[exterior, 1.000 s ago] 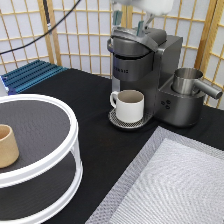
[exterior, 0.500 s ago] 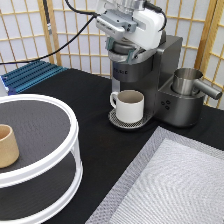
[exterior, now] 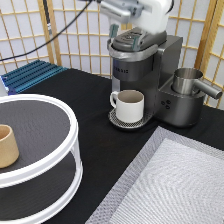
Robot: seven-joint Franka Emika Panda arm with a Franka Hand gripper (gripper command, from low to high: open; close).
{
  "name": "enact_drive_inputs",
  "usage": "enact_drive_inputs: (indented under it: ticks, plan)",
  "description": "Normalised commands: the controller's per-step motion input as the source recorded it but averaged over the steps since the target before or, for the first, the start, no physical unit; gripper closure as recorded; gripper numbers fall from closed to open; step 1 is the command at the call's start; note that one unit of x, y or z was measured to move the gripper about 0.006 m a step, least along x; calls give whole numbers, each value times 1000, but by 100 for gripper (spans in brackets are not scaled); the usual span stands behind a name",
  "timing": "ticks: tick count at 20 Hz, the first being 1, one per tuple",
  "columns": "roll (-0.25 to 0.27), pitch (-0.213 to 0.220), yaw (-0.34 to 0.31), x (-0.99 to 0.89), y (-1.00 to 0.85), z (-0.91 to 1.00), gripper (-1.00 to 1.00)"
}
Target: Make coffee
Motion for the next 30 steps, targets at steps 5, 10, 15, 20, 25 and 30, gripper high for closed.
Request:
enact_drive_inputs:
  ticks: [5, 10, 15, 20, 25, 30]
  plan:
    - [32, -5, 357, 22, 0, 256, -100]
    - [0, 0, 375, 0, 0, 0, -100]
    - [0, 0, 375, 0, 0, -12, -100]
    - [0, 0, 375, 0, 0, -31, -100]
    - [-1, 0, 375, 0, 0, -71, -100]
    - [-24, -58, 375, -16, -17, -17, -100]
